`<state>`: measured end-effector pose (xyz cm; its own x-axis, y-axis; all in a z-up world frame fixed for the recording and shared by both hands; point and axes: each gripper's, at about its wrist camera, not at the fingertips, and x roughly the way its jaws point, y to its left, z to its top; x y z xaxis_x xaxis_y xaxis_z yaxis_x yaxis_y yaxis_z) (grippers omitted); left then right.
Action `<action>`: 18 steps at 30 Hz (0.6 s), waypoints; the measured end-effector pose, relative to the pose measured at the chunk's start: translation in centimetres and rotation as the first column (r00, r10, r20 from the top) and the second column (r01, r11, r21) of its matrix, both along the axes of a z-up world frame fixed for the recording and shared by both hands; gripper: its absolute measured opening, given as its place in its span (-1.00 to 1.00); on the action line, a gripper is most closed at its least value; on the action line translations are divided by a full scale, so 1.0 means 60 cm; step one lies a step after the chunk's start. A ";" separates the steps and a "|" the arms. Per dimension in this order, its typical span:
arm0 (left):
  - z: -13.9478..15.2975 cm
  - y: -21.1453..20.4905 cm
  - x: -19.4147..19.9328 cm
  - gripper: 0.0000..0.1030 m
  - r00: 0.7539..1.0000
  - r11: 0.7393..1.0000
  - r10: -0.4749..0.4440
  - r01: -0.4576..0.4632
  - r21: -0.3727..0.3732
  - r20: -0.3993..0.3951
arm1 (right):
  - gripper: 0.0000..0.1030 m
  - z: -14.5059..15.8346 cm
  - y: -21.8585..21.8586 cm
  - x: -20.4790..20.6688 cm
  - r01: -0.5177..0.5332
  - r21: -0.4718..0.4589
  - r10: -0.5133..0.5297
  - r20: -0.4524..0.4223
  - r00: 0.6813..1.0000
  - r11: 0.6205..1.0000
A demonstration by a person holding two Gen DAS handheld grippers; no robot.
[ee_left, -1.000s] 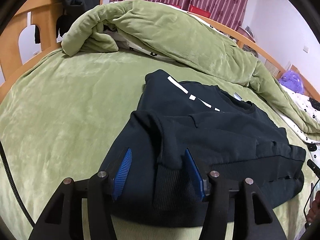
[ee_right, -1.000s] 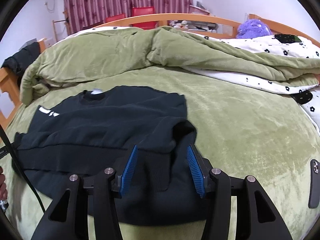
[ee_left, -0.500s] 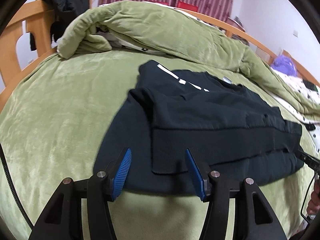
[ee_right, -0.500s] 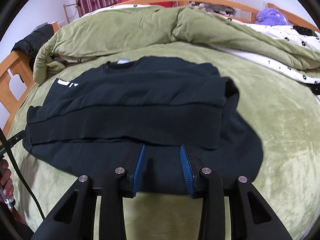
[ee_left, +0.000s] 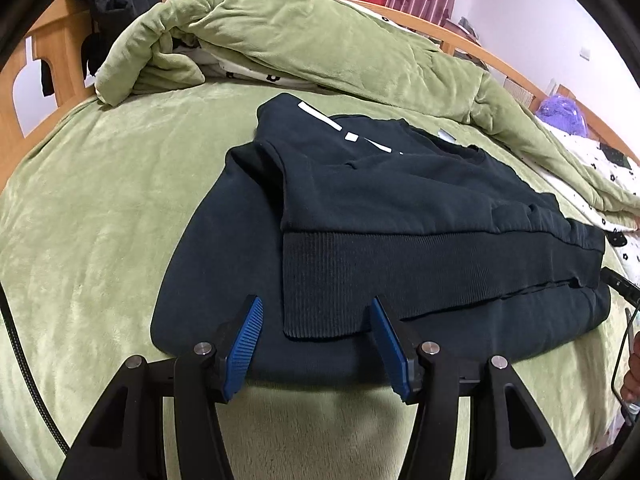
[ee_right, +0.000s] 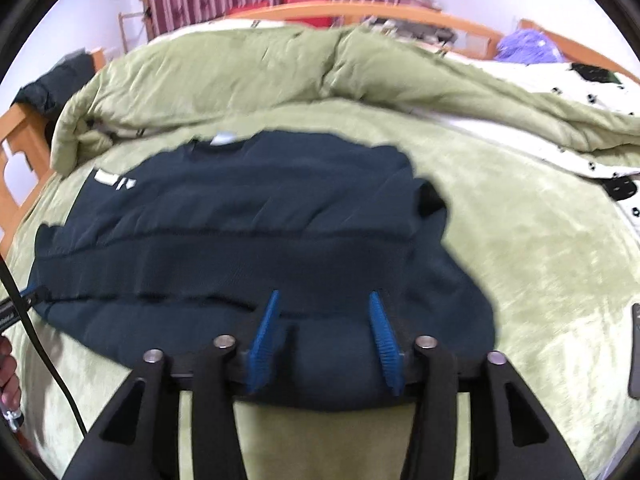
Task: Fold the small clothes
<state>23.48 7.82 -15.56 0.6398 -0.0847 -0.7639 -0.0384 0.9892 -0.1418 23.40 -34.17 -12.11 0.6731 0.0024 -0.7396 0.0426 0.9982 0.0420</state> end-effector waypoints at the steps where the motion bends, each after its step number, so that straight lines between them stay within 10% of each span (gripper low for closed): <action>1: 0.000 0.002 0.002 0.04 1.000 1.000 0.002 -0.002 -0.005 0.001 | -0.04 -0.001 -0.009 0.004 0.016 0.006 -0.016 -0.002 1.000 1.000; 10: -0.012 0.006 0.030 0.01 1.000 0.999 0.021 -0.021 -0.043 -0.010 | -0.08 -0.060 -0.029 0.058 0.033 0.049 -0.027 -0.121 0.992 0.998; 18: 0.000 0.001 0.051 -0.44 0.998 0.999 0.035 -0.034 -0.038 0.043 | -0.66 -0.059 -0.021 0.086 0.003 0.109 0.007 -0.094 0.996 0.994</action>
